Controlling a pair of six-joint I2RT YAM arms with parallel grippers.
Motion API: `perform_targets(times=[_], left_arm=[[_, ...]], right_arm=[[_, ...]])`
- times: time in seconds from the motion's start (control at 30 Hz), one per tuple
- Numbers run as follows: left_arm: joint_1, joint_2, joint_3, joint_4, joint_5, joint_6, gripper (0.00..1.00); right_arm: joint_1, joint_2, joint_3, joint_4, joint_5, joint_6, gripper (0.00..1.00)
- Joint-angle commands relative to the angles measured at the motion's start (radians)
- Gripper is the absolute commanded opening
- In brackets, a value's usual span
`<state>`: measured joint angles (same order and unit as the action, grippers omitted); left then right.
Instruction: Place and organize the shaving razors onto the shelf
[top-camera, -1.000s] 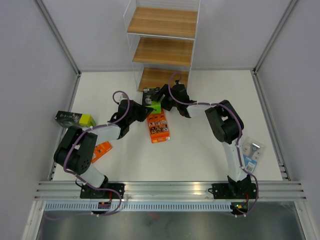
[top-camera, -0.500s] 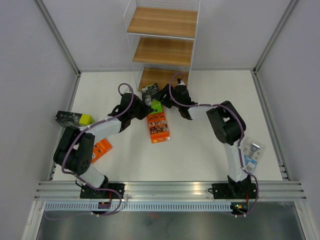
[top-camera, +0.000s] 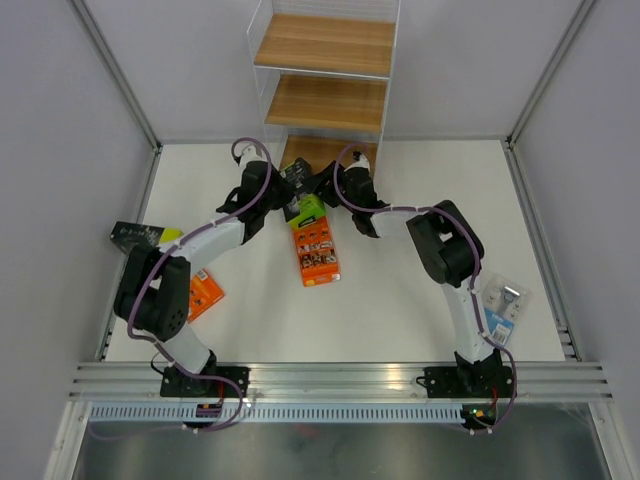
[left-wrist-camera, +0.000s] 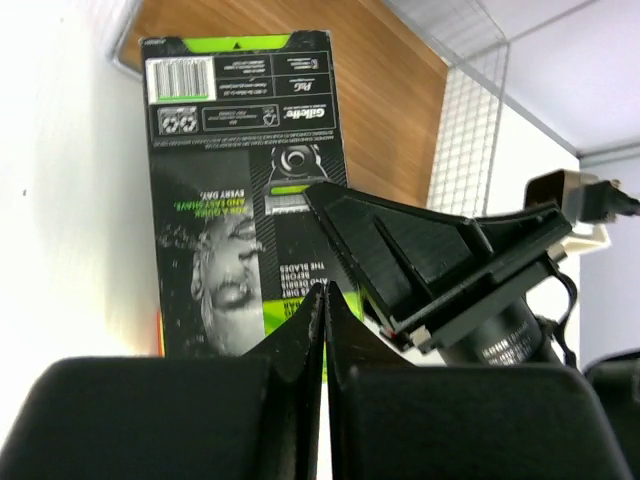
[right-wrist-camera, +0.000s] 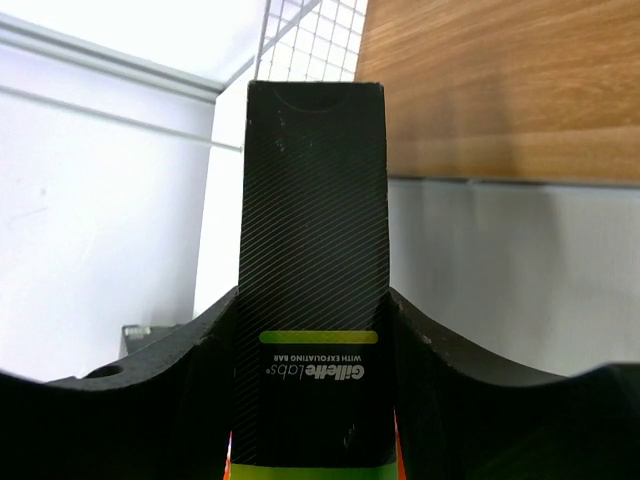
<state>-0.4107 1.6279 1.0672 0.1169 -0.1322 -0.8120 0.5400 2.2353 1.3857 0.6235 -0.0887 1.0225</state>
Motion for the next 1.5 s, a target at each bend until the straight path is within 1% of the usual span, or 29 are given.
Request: perform_targets(times=[0.0,0.1,0.17,0.3,0.4,0.43,0.53,0.7,0.77,0.83,0.93,1.1,1.23,1.33,1.37,1.47], left_arm=[[0.013,0.097,0.071,0.017,-0.057,0.047,0.02],[0.035,0.138,0.103,0.009,-0.049,0.040,0.02],[0.059,0.151,0.105,0.001,-0.040,0.034,0.02],[0.099,0.129,0.068,-0.006,-0.026,0.024,0.02],[0.118,0.115,0.056,-0.005,-0.001,0.031,0.02],[0.122,0.115,0.056,-0.003,0.006,0.033,0.02],[0.122,0.142,0.074,-0.002,0.042,0.045,0.02],[0.122,0.205,0.106,0.003,0.123,0.062,0.02],[0.122,0.222,0.125,0.004,0.153,0.080,0.02],[0.122,0.250,0.137,0.004,0.163,0.089,0.02],[0.122,0.288,0.169,-0.006,0.167,0.093,0.02],[0.122,0.334,0.212,-0.010,0.197,0.080,0.02],[0.122,0.337,0.226,-0.011,0.181,0.096,0.02],[0.122,0.378,0.289,-0.019,0.209,0.122,0.02],[0.124,0.409,0.340,-0.037,0.233,0.134,0.02],[0.122,0.449,0.416,-0.062,0.255,0.142,0.02]], right_arm=[[0.002,0.020,0.104,-0.033,0.082,-0.036,0.52],[0.002,0.041,0.124,-0.077,0.141,-0.032,0.49],[0.003,0.049,0.119,-0.077,0.173,-0.022,0.47],[0.002,0.047,0.096,-0.064,0.221,-0.004,0.44],[0.002,0.034,0.056,-0.010,0.267,0.045,0.43],[0.002,0.027,0.041,0.002,0.282,0.079,0.41],[0.002,0.024,0.039,0.013,0.322,0.113,0.40],[0.002,0.004,0.019,0.019,0.381,0.123,0.39],[0.002,-0.028,-0.022,0.028,0.411,0.117,0.39],[0.002,-0.067,-0.074,0.041,0.458,0.114,0.39],[0.003,-0.098,-0.129,0.091,0.475,0.116,0.39],[0.002,-0.105,-0.158,0.139,0.484,0.137,0.38],[0.003,-0.114,-0.114,0.108,0.540,0.091,0.37],[0.008,-0.129,-0.073,0.055,0.582,0.026,0.37],[0.012,-0.132,-0.065,0.051,0.615,0.005,0.38],[0.023,-0.128,-0.034,0.039,0.621,-0.030,0.38]])
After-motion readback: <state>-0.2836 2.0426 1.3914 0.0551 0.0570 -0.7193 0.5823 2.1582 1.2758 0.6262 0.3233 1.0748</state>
